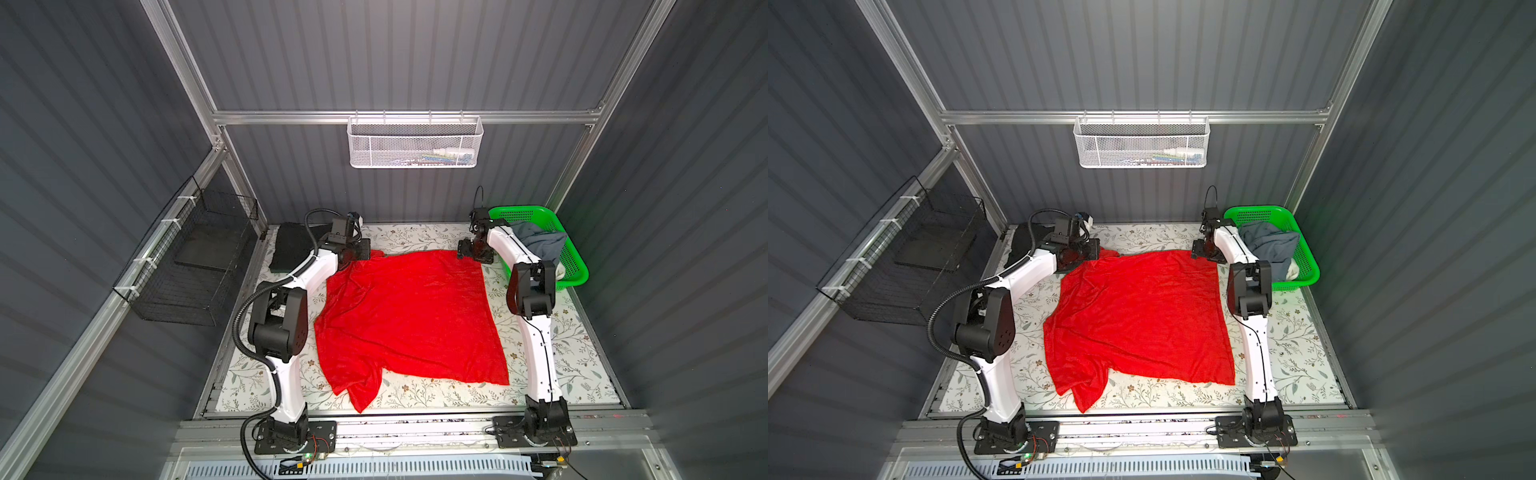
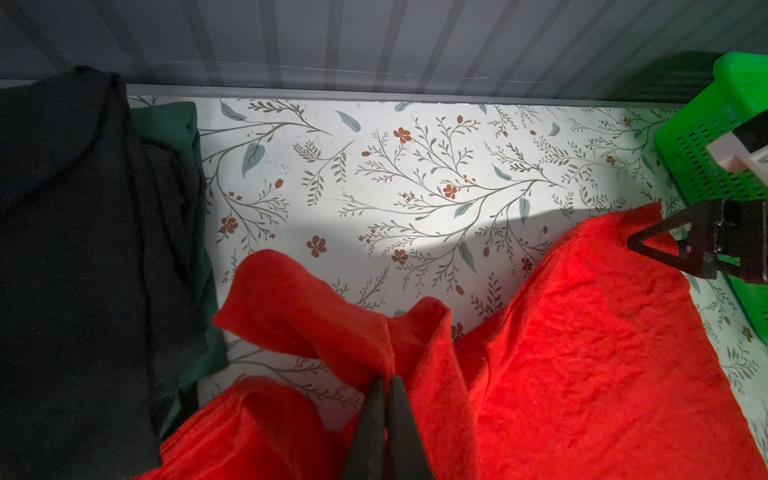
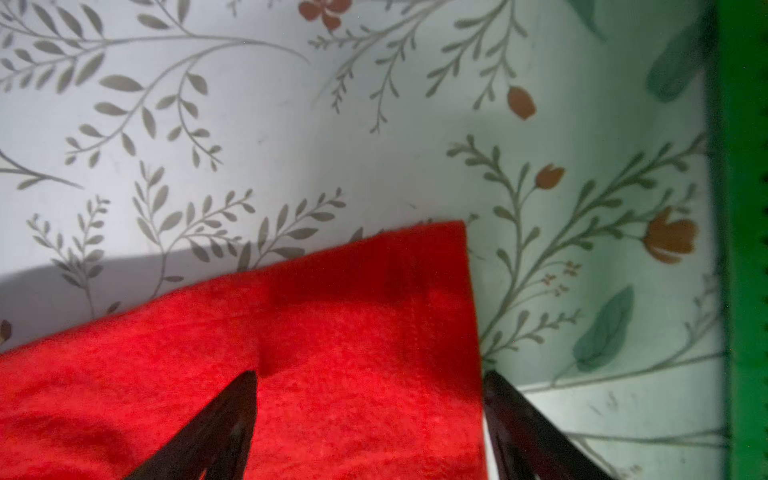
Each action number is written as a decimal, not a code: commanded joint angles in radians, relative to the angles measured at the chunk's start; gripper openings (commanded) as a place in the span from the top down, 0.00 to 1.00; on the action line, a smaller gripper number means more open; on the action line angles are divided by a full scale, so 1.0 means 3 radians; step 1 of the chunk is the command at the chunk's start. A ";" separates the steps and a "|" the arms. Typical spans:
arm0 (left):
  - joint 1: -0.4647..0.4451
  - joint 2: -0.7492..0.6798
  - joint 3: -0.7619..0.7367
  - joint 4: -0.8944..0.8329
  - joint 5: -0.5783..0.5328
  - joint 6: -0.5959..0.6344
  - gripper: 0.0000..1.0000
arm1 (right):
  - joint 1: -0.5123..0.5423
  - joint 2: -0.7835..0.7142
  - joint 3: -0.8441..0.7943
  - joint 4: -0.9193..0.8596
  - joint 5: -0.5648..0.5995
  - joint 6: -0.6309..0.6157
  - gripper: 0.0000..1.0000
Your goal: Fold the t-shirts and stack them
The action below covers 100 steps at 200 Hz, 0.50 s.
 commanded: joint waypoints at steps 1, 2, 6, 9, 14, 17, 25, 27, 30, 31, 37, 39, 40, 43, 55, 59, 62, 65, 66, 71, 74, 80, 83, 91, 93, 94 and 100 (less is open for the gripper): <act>-0.0008 0.0040 -0.0039 -0.0020 0.0066 -0.0021 1.00 | -0.0021 0.0126 0.0200 -0.0121 -0.0065 -0.0032 0.19; -0.0008 0.0044 -0.0040 -0.0022 0.0066 -0.0020 1.00 | -0.0021 0.0130 0.0206 -0.0121 -0.0066 -0.0035 0.19; -0.0008 0.0050 -0.0035 -0.0024 0.0064 -0.0017 1.00 | -0.0021 0.0142 0.0228 -0.0119 -0.0083 -0.0045 0.19; -0.0008 0.0053 -0.0030 -0.0031 0.0065 -0.0018 1.00 | -0.0021 0.0151 0.0243 -0.0119 -0.0090 -0.0051 0.19; -0.0006 0.0065 -0.0024 -0.0039 0.0066 -0.0016 1.00 | -0.0021 0.0160 0.0260 -0.0119 -0.0100 -0.0056 0.20; -0.0008 0.0068 -0.0022 -0.0044 0.0066 -0.0017 1.00 | -0.0021 0.0166 0.0268 -0.0119 -0.0105 -0.0056 0.20; -0.0008 0.0080 -0.0019 -0.0044 0.0066 -0.0017 1.00 | -0.0021 0.0174 0.0292 -0.0121 -0.0107 -0.0064 0.21; -0.0008 0.0083 -0.0019 -0.0042 0.0069 -0.0017 1.00 | -0.0019 0.0176 0.0294 -0.0125 -0.0106 -0.0064 0.21; -0.0008 0.0082 -0.0017 -0.0039 0.0075 -0.0018 1.00 | -0.0021 0.0183 0.0303 -0.0122 -0.0107 -0.0069 0.21; -0.0008 0.0083 -0.0018 -0.0039 0.0076 -0.0018 1.00 | -0.0021 0.0184 0.0304 -0.0124 -0.0107 -0.0069 0.22; -0.0008 0.0083 -0.0019 -0.0037 0.0081 -0.0019 1.00 | -0.0023 0.0190 0.0317 -0.0128 -0.0111 -0.0069 0.22; -0.0008 0.0084 -0.0019 -0.0036 0.0082 -0.0017 1.00 | -0.0024 0.0191 0.0315 -0.0131 -0.0114 -0.0069 0.23; -0.0008 0.0086 -0.0019 -0.0035 0.0082 -0.0018 1.00 | -0.0025 0.0193 0.0318 -0.0131 -0.0113 -0.0069 0.23; -0.0008 0.0084 -0.0019 -0.0038 0.0077 -0.0022 1.00 | -0.0026 0.0195 0.0324 -0.0135 -0.0115 -0.0068 0.24; -0.0008 0.0089 -0.0016 -0.0038 0.0077 -0.0026 1.00 | -0.0036 0.0202 0.0325 -0.0127 -0.0121 -0.0052 0.28; -0.0008 0.0093 -0.0014 -0.0038 0.0073 -0.0020 1.00 | -0.0041 0.0196 0.0326 -0.0124 -0.0122 -0.0052 0.29; -0.0008 0.0096 -0.0014 -0.0038 0.0074 -0.0021 1.00 | -0.0046 0.0195 0.0325 -0.0125 -0.0127 -0.0049 0.30; -0.0008 0.0099 -0.0010 -0.0043 0.0076 -0.0023 1.00 | -0.0047 0.0195 0.0329 -0.0122 -0.0130 -0.0044 0.30; -0.0008 0.0102 -0.0010 -0.0044 0.0076 -0.0023 1.00 | -0.0047 0.0195 0.0330 -0.0119 -0.0129 -0.0044 0.30; -0.0008 0.0102 -0.0004 -0.0053 0.0074 -0.0023 1.00 | -0.0052 0.0196 0.0327 -0.0117 -0.0130 -0.0035 0.30; -0.0008 0.0104 0.0000 -0.0054 0.0076 -0.0023 1.00 | -0.0056 0.0195 0.0329 -0.0114 -0.0132 -0.0031 0.31; -0.0008 0.0111 0.0005 -0.0059 0.0073 -0.0021 1.00 | -0.0067 0.0194 0.0333 -0.0112 -0.0131 -0.0015 0.33; -0.0008 0.0113 0.0006 -0.0059 0.0072 -0.0019 1.00 | -0.0071 0.0193 0.0334 -0.0107 -0.0133 -0.0013 0.34; -0.0008 0.0114 0.0011 -0.0068 0.0076 -0.0013 1.00 | -0.0082 0.0195 0.0334 -0.0101 -0.0143 -0.0001 0.36; -0.0008 0.0118 0.0011 -0.0069 0.0076 -0.0013 1.00 | -0.0081 0.0195 0.0335 -0.0096 -0.0143 0.0002 0.37; -0.0008 0.0119 0.0011 -0.0070 0.0077 -0.0013 1.00 | -0.0085 0.0193 0.0333 -0.0096 -0.0143 0.0004 0.37; -0.0008 0.0123 0.0016 -0.0070 0.0068 -0.0004 1.00 | -0.0088 0.0194 0.0331 -0.0089 -0.0143 0.0010 0.39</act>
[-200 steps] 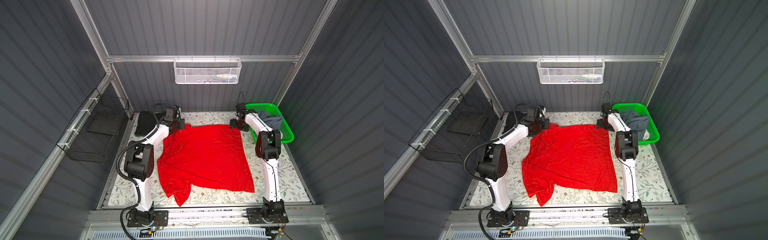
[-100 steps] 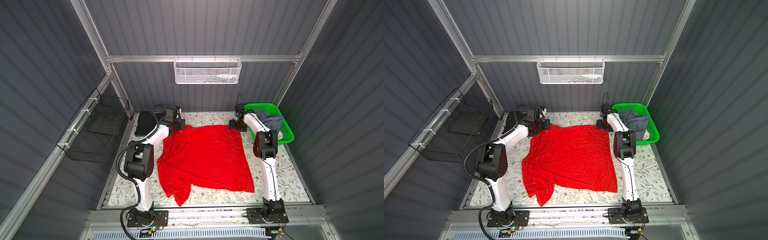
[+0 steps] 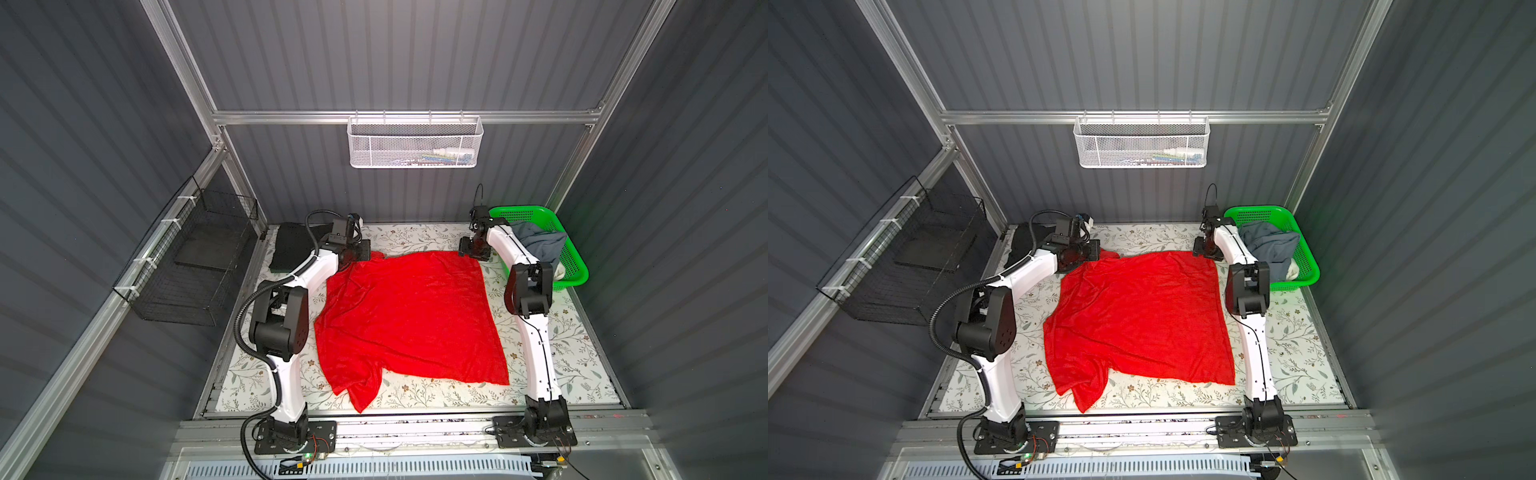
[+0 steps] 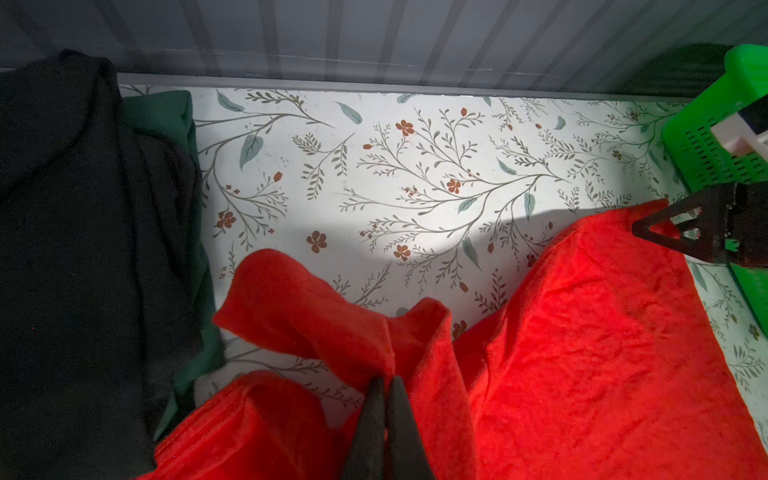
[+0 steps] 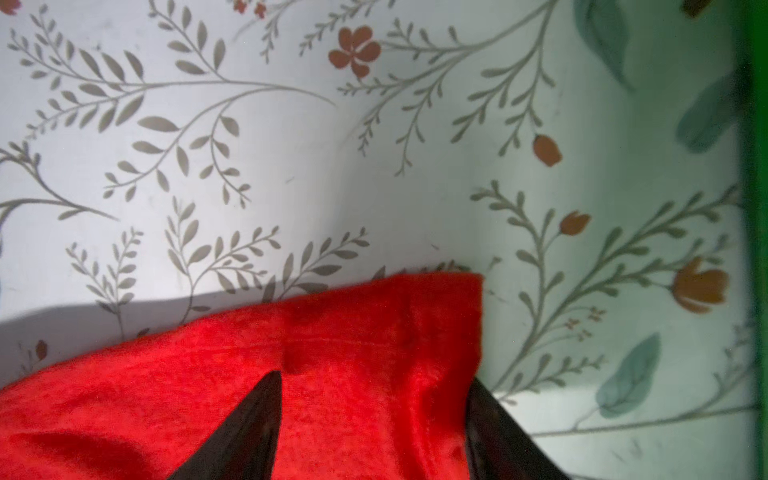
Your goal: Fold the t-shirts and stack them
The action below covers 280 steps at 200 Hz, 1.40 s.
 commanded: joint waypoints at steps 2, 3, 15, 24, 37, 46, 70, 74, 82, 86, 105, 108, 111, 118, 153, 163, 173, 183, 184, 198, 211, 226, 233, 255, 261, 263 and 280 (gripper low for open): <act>-0.0008 0.0075 0.0016 -0.0067 0.0058 -0.0001 1.00 | -0.0052 0.0047 0.0086 -0.0035 -0.0033 0.0025 0.40; -0.0008 0.0075 0.0016 -0.0067 0.0057 0.0001 1.00 | -0.0052 0.0049 0.0088 -0.0034 -0.0034 0.0022 0.40; -0.0008 0.0096 0.0033 -0.0071 0.0031 0.0002 1.00 | -0.0052 0.0050 0.0088 -0.0024 -0.0073 0.0003 0.43; -0.0008 0.0121 0.0058 -0.0077 0.0021 0.0007 1.00 | -0.0052 0.0041 0.0076 -0.0014 -0.0067 0.0005 0.46; -0.0005 0.0160 0.0093 -0.0066 0.0010 0.0014 1.00 | -0.0052 0.0012 0.0034 0.0008 -0.0057 0.0005 0.56; -0.0003 0.0198 0.0131 -0.0064 -0.0011 0.0022 1.00 | -0.0052 -0.0035 -0.0034 0.0062 -0.0068 0.0000 0.64; 0.0025 0.0314 0.0272 -0.0083 -0.0017 0.0032 1.00 | -0.0052 -0.0221 -0.0351 0.0289 -0.0083 -0.0005 0.87; 0.0030 0.0330 0.0292 -0.0082 -0.0017 0.0033 1.00 | -0.0051 -0.0262 -0.0412 0.0324 -0.0090 -0.0010 0.88; 0.0042 0.0370 0.0346 -0.0095 -0.0017 0.0036 1.00 | -0.0047 -0.0334 -0.0514 0.0395 -0.0092 -0.0016 0.90; 0.0046 0.0388 0.0370 -0.0099 -0.0018 0.0038 1.00 | -0.0047 -0.0373 -0.0571 0.0434 -0.0092 -0.0016 0.91; 0.0085 0.0482 0.0520 -0.0136 -0.0002 0.0046 1.00 | -0.0047 -0.0548 -0.0859 0.0645 -0.0148 -0.0035 0.95; 0.0088 0.0496 0.0538 -0.0137 0.0005 0.0044 1.00 | -0.0047 -0.0574 -0.0899 0.0677 -0.0156 -0.0039 0.95; 0.0094 0.0511 0.0560 -0.0137 0.0008 0.0043 1.00 | -0.0047 -0.0595 -0.0939 0.0714 -0.0168 -0.0043 0.95; 0.0112 0.0546 0.0605 -0.0140 0.0014 0.0044 1.00 | -0.0047 -0.0657 -0.1024 0.0782 -0.0184 -0.0051 0.96; 0.0197 0.0730 0.0914 -0.0202 0.0095 0.0015 1.00 | -0.0052 -0.0886 -0.1353 0.1091 -0.0297 -0.0101 0.95; 0.0212 0.0771 0.0991 -0.0225 0.0117 0.0021 1.00 | -0.0057 -0.0933 -0.1402 0.1147 -0.0340 -0.0123 0.95; 0.0222 0.0809 0.1077 -0.0256 0.0126 0.0032 1.00 | -0.0057 -0.0976 -0.1457 0.1203 -0.0362 -0.0154 0.95; 0.0227 0.0845 0.1152 -0.0287 0.0141 0.0045 1.00 | -0.0056 -0.1043 -0.1515 0.1263 -0.0368 -0.0200 0.95; 0.0227 0.0849 0.1157 -0.0292 0.0142 0.0047 1.00 | -0.0057 -0.1049 -0.1518 0.1268 -0.0368 -0.0205 0.95; 0.0227 0.0894 0.1255 -0.0329 0.0157 0.0063 1.00 | -0.0062 -0.1157 -0.1652 0.1401 -0.0353 -0.0259 0.95; 0.0224 0.0925 0.1306 -0.0343 0.0167 0.0064 1.00 | -0.0062 -0.1282 -0.1821 0.1557 -0.0355 -0.0306 0.95; 0.0227 0.0948 0.1330 -0.0356 0.0187 0.0063 1.00 | -0.0067 -0.1421 -0.2012 0.1700 -0.0378 -0.0353 0.93; 0.0227 0.0956 0.1327 -0.0363 0.0188 0.0063 1.00 | -0.0072 -0.1484 -0.2105 0.1842 -0.0400 -0.0376 0.91; 0.0227 0.0951 0.1279 -0.0379 0.0167 0.0052 1.00 | -0.0080 -0.1688 -0.2380 0.2068 -0.0389 -0.0474 0.97; 0.0227 0.0938 0.1255 -0.0379 0.0161 0.0053 1.00 | -0.0078 -0.1733 -0.2444 0.2114 -0.0353 -0.0503 0.97; 0.0227 0.0935 0.1244 -0.0379 0.0159 0.0053 1.00 | -0.0078 -0.1744 -0.2466 0.2129 -0.0346 -0.0510 0.97; 0.0227 0.0879 0.1152 -0.0375 0.0141 0.0017 1.00 | -0.0088 -0.1833 -0.2604 0.2205 -0.0373 -0.0572 0.98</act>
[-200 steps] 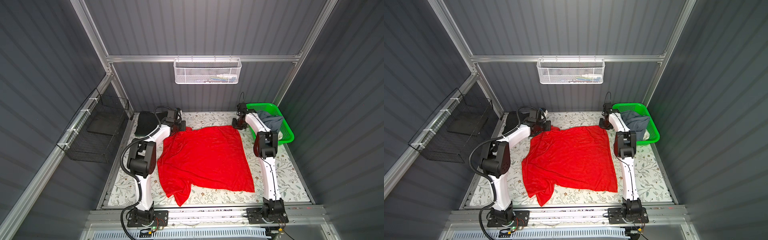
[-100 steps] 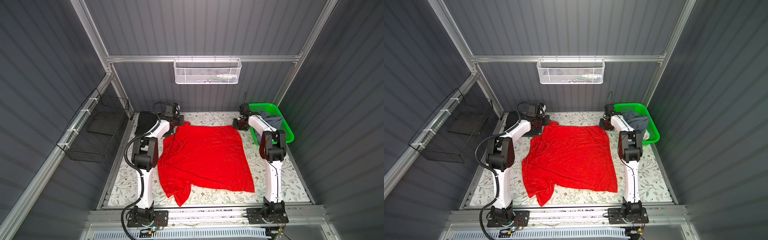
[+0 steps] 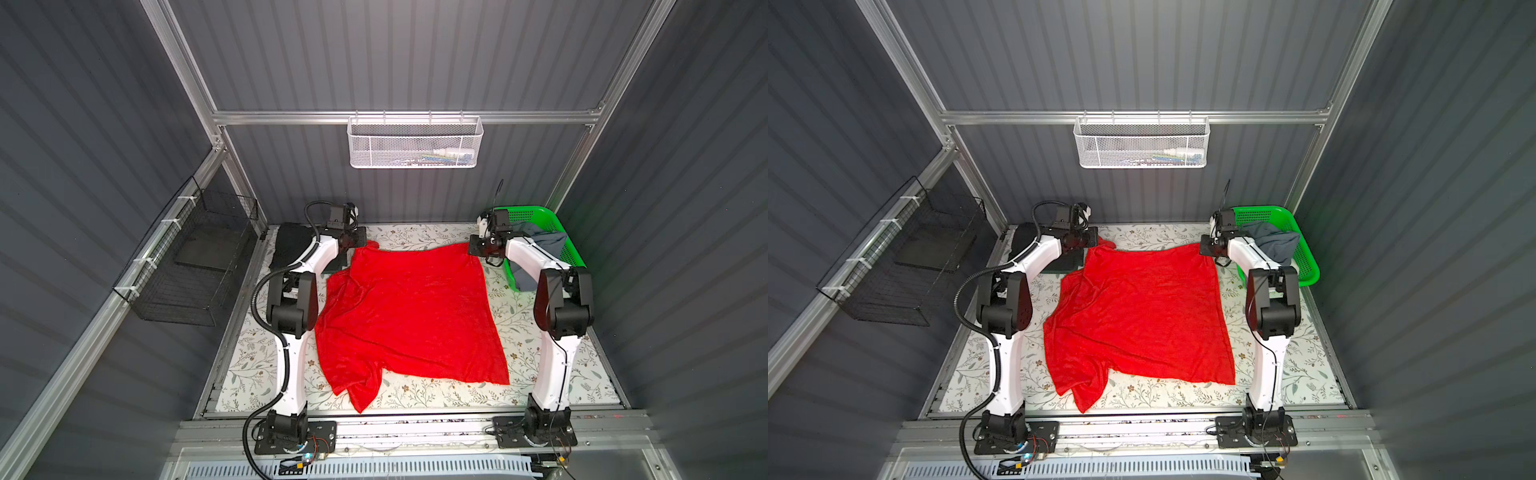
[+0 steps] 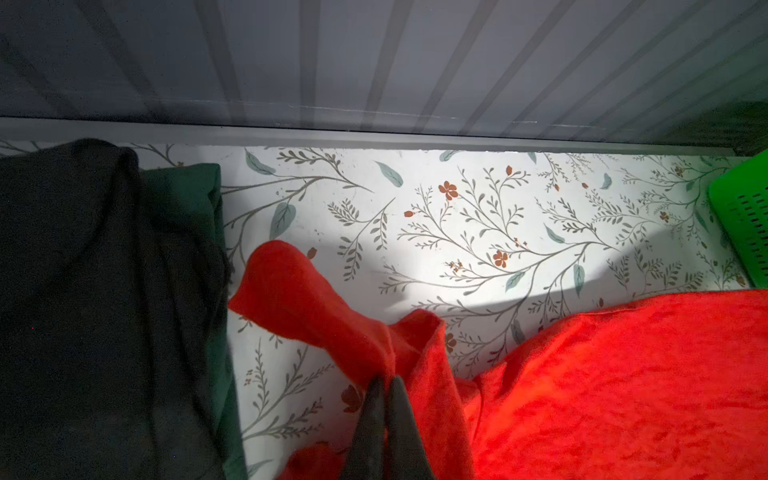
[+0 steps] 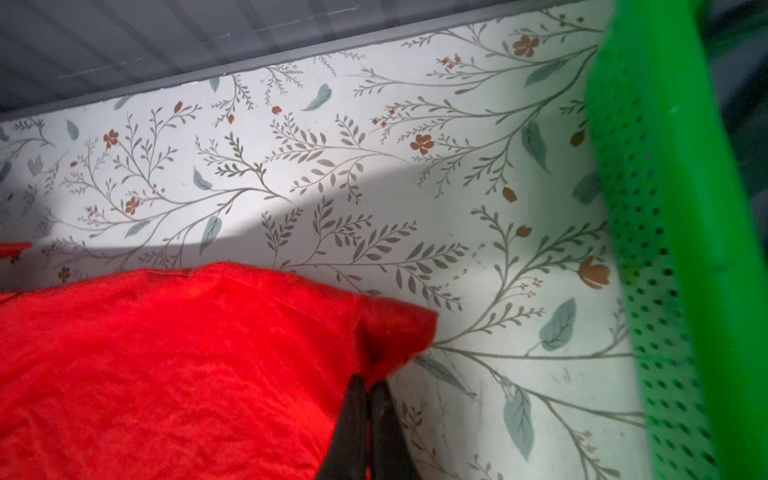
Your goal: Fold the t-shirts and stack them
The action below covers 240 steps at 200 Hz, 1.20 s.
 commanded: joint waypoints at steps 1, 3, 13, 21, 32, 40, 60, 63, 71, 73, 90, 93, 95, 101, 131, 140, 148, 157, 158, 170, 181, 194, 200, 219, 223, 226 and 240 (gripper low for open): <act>-0.0005 -0.0036 -0.0063 -0.0069 0.0026 0.0011 1.00 | -0.0031 -0.0145 -0.0180 0.0289 -0.0007 -0.0157 0.98; -0.0005 -0.0045 -0.0077 -0.0066 0.0023 0.0005 1.00 | -0.0031 -0.0152 -0.0195 0.0299 -0.0012 -0.0160 0.98; -0.0009 -0.0105 -0.0165 -0.0043 0.0034 -0.0033 1.00 | -0.0031 -0.0195 -0.0251 0.0291 -0.0020 -0.0157 1.00; -0.0010 -0.0168 -0.0272 0.0012 0.0048 -0.0068 1.00 | -0.0026 -0.0226 -0.0295 0.0285 -0.0029 -0.0142 1.00; -0.0022 -0.0257 -0.0438 0.0099 0.0051 -0.0118 1.00 | -0.0023 -0.0279 -0.0378 0.0303 -0.0057 -0.0152 1.00; -0.0033 -0.0312 -0.0534 0.0128 0.0052 -0.0160 1.00 | -0.0020 -0.0332 -0.0457 0.0342 -0.0064 -0.0157 1.00; -0.0060 -0.0420 -0.0713 0.0123 0.0050 -0.0227 1.00 | -0.0021 -0.0433 -0.0607 0.0387 -0.0030 -0.0160 1.00; -0.0065 -0.0437 -0.0737 0.0121 0.0048 -0.0232 1.00 | -0.0018 -0.0442 -0.0618 0.0372 -0.0037 -0.0158 1.00; -0.0075 -0.0486 -0.0814 0.0108 0.0034 -0.0244 1.00 | -0.0020 -0.0474 -0.0663 0.0359 -0.0035 -0.0162 1.00; -0.0076 -0.0500 -0.0834 0.0111 0.0032 -0.0246 1.00 | -0.0021 -0.0482 -0.0677 0.0353 -0.0035 -0.0169 1.00; -0.0087 -0.0618 -0.1009 0.0112 -0.0014 -0.0290 1.00 | 0.0000 -0.0576 -0.0808 0.0363 -0.0011 -0.0179 1.00; -0.0087 -0.0645 -0.1038 0.0110 -0.0016 -0.0303 1.00 | 0.0001 -0.0594 -0.0832 0.0365 0.0007 -0.0182 1.00; -0.0087 -0.0656 -0.1060 0.0111 -0.0025 -0.0307 1.00 | 0.0006 -0.0605 -0.0847 0.0364 0.0017 -0.0183 1.00; -0.0087 -0.0704 -0.1117 0.0112 -0.0030 -0.0326 1.00 | 0.0012 -0.0640 -0.0901 0.0365 0.0038 -0.0194 1.00; -0.0097 -0.0932 -0.1404 0.0136 -0.0069 -0.0394 1.00 | 0.0036 -0.0791 -0.1105 0.0372 0.0134 -0.0173 1.00; -0.0102 -0.0989 -0.1473 0.0135 -0.0096 -0.0431 1.00 | 0.0045 -0.0839 -0.1173 0.0382 0.0151 -0.0166 1.00; -0.0110 -0.1036 -0.1537 0.0140 -0.0095 -0.0467 1.00 | 0.0051 -0.0874 -0.1224 0.0371 0.0172 -0.0155 1.00; -0.0117 -0.1076 -0.1603 0.0145 -0.0064 -0.0496 1.00 | 0.0059 -0.0911 -0.1274 0.0350 0.0190 -0.0142 1.00; -0.0117 -0.1080 -0.1605 0.0145 -0.0058 -0.0494 1.00 | 0.0060 -0.0913 -0.1278 0.0347 0.0190 -0.0139 1.00; -0.0137 -0.1135 -0.1764 0.0103 -0.0017 -0.0493 1.00 | 0.0088 -0.0977 -0.1356 0.0324 0.0263 -0.0132 1.00; -0.0158 -0.1185 -0.1863 0.0046 -0.0063 -0.0515 1.00 | 0.0144 -0.1054 -0.1451 0.0333 0.0440 -0.0112 1.00; -0.0173 -0.1237 -0.1992 -0.0015 -0.0120 -0.0578 0.91 | 0.0227 -0.1144 -0.1561 0.0349 0.0586 -0.0121 0.88; -0.0173 -0.1262 -0.2047 -0.0035 -0.0137 -0.0606 0.79 | 0.0263 -0.1182 -0.1609 0.0344 0.0613 -0.0136 0.82; -0.0179 -0.1357 -0.2219 -0.0078 -0.0168 -0.0716 0.76 | 0.0359 -0.1246 -0.1690 0.0216 0.0867 -0.0077 0.54; -0.0183 -0.1379 -0.2257 -0.0078 -0.0170 -0.0735 0.73 | 0.0366 -0.1257 -0.1698 0.0192 0.0940 -0.0047 0.55; -0.0184 -0.1403 -0.2286 -0.0079 -0.0175 -0.0751 0.70 | 0.0370 -0.1264 -0.1705 0.0160 0.1023 -0.0002 0.57; -0.0191 -0.1503 -0.2384 -0.0141 -0.0255 -0.0815 0.43 | 0.0373 -0.1311 -0.1736 0.0014 0.1344 0.0283 0.60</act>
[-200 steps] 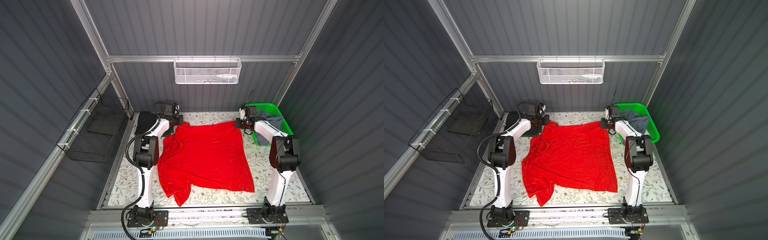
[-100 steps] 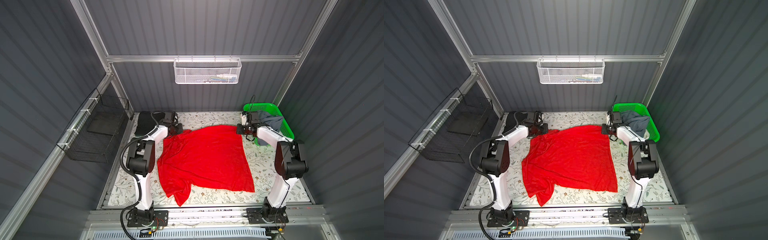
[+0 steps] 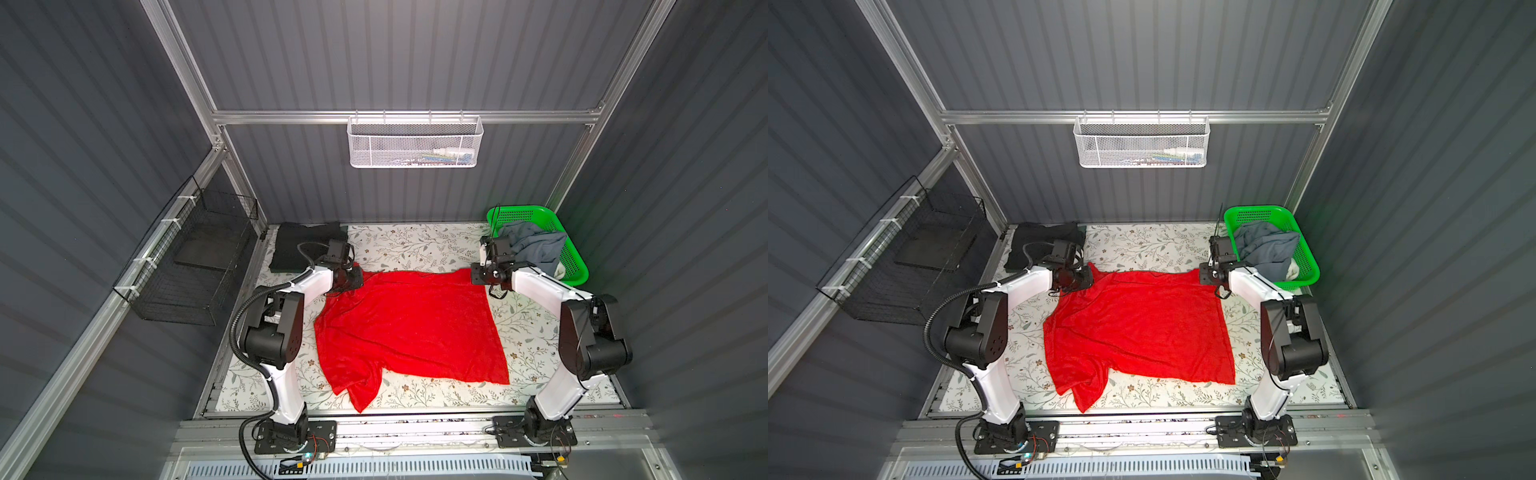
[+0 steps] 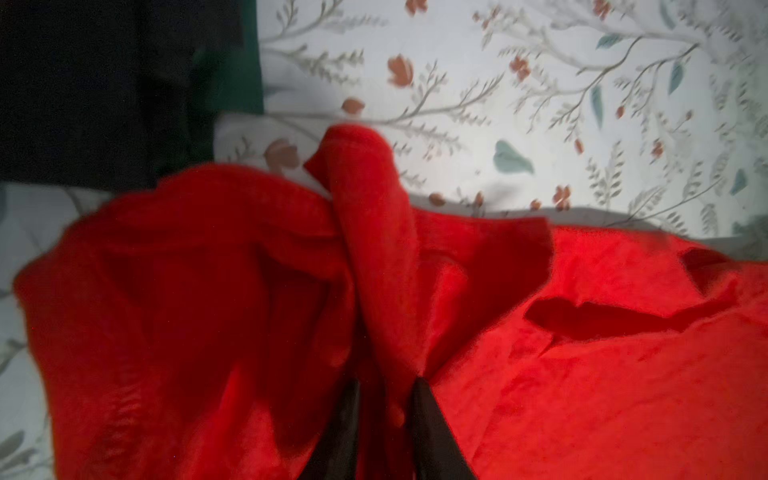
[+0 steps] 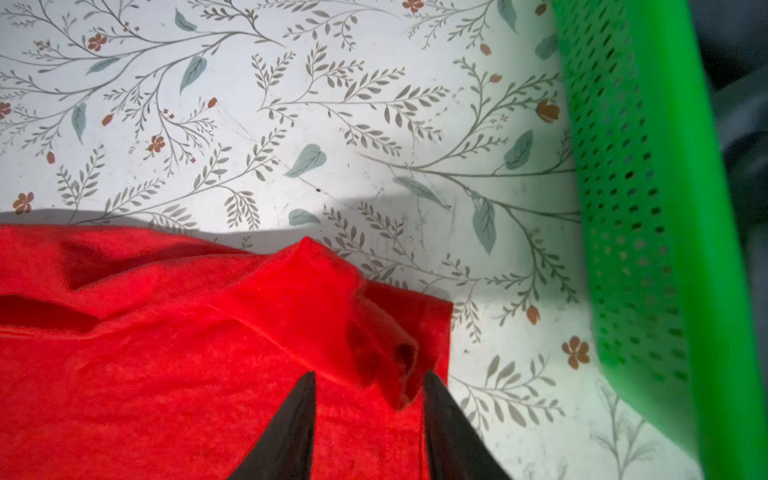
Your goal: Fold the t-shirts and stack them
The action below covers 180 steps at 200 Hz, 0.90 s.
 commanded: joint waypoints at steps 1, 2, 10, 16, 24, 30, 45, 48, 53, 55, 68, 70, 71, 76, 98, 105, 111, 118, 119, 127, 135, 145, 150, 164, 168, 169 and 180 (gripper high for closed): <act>-0.0022 -0.0261 -0.0148 -0.0190 -0.0140 -0.0188 0.42 | 0.0009 -0.0094 -0.0064 -0.0251 0.0614 0.0345 0.60; -0.0023 -0.0268 -0.0153 -0.0200 -0.0153 -0.0194 0.41 | 0.0008 -0.0099 -0.0070 -0.0254 0.0623 0.0358 0.59; -0.0023 -0.0334 -0.0185 -0.0258 -0.0262 -0.0228 0.37 | 0.0004 -0.0134 -0.0109 -0.0253 0.0661 0.0443 0.57; -0.0024 -0.0377 -0.0201 -0.0303 -0.0348 -0.0256 0.34 | 0.0001 -0.0148 -0.0125 -0.0257 0.0658 0.0517 0.57; -0.0024 -0.0422 -0.0211 -0.0362 -0.0488 -0.0284 0.32 | 0.0003 -0.0143 -0.0100 -0.0300 0.0646 0.0609 0.56; -0.0021 -0.0452 -0.0203 -0.0407 -0.0562 -0.0290 0.30 | 0.0003 -0.0120 -0.0057 -0.0362 0.0602 0.0683 0.55; -0.0020 -0.0486 -0.0150 -0.0478 -0.0724 -0.0300 0.27 | 0.0003 -0.0023 0.0086 -0.0533 0.0463 0.0806 0.47; -0.0019 -0.0491 -0.0138 -0.0485 -0.0739 -0.0302 0.26 | 0.0003 -0.0005 0.0115 -0.0558 0.0421 0.0815 0.47; -0.0018 -0.0495 -0.0118 -0.0495 -0.0749 -0.0303 0.25 | 0.0002 0.0043 0.0187 -0.0597 0.0322 0.0817 0.47; -0.0018 -0.0494 -0.0113 -0.0495 -0.0757 -0.0303 0.24 | 0.0003 0.0061 0.0212 -0.0610 0.0301 0.0816 0.47; -0.0018 -0.0509 -0.0057 -0.0520 -0.0757 -0.0331 0.24 | 0.0003 0.0192 0.0418 -0.0744 0.0102 0.0820 0.43; -0.0018 -0.0512 -0.0055 -0.0518 -0.0758 -0.0334 0.24 | 0.0003 0.0213 0.0453 -0.0771 0.0084 0.0824 0.43; -0.0018 -0.0513 -0.0050 -0.0518 -0.0758 -0.0336 0.24 | 0.0003 0.0226 0.0473 -0.0778 0.0079 0.0827 0.42; -0.0018 -0.0523 -0.0036 -0.0517 -0.0755 -0.0342 0.24 | 0.0003 0.0279 0.0557 -0.0850 0.0076 0.0829 0.42; -0.0018 -0.0629 -0.0046 -0.0502 -0.0721 -0.0363 0.23 | -0.0046 0.0530 0.0906 -0.1037 0.0167 0.0848 0.39; -0.0018 -0.0679 -0.0064 -0.0502 -0.0692 -0.0364 0.23 | -0.0082 0.0646 0.1053 -0.1115 0.0122 0.0836 0.38; -0.0018 -0.0723 -0.0076 -0.0496 -0.0667 -0.0354 0.23 | -0.0123 0.0762 0.1199 -0.1209 0.0096 0.0843 0.39; -0.0018 -0.0773 -0.0101 -0.0500 -0.0641 -0.0350 0.22 | -0.0156 0.0892 0.1367 -0.1353 0.0094 0.0849 0.39; -0.0018 -0.0782 -0.0106 -0.0498 -0.0639 -0.0347 0.22 | -0.0158 0.0908 0.1390 -0.1371 0.0094 0.0850 0.39; -0.0018 -0.0846 -0.0133 -0.0507 -0.0604 -0.0338 0.20 | -0.0184 0.1030 0.1545 -0.1489 0.0092 0.0851 0.39; -0.0018 -0.0919 -0.0178 -0.0492 -0.0562 -0.0324 0.19 | -0.0196 0.1110 0.1639 -0.1550 0.0088 0.0850 0.39; -0.0018 -0.1016 -0.0247 -0.0446 -0.0492 -0.0306 0.16 | -0.0201 0.1172 0.1703 -0.1607 0.0086 0.0866 0.39; -0.0018 -0.1063 -0.0280 -0.0416 -0.0452 -0.0299 0.14 | -0.0201 0.1192 0.1711 -0.1624 0.0080 0.0866 0.39; -0.0018 -0.1197 -0.0378 -0.0325 -0.0330 -0.0283 0.10 | -0.0206 0.1225 0.1705 -0.1647 0.0119 0.0868 0.38; -0.0018 -0.1229 -0.0402 -0.0291 -0.0295 -0.0282 0.09 | -0.0215 0.1238 0.1695 -0.1642 0.0112 0.0867 0.38; -0.0018 -0.1237 -0.0410 -0.0284 -0.0287 -0.0282 0.09 | -0.0216 0.1240 0.1692 -0.1640 0.0111 0.0867 0.38; -0.0015 -0.1317 -0.0475 -0.0193 -0.0175 -0.0282 0.08 | -0.0241 0.1284 0.1670 -0.1656 0.0063 0.0881 0.37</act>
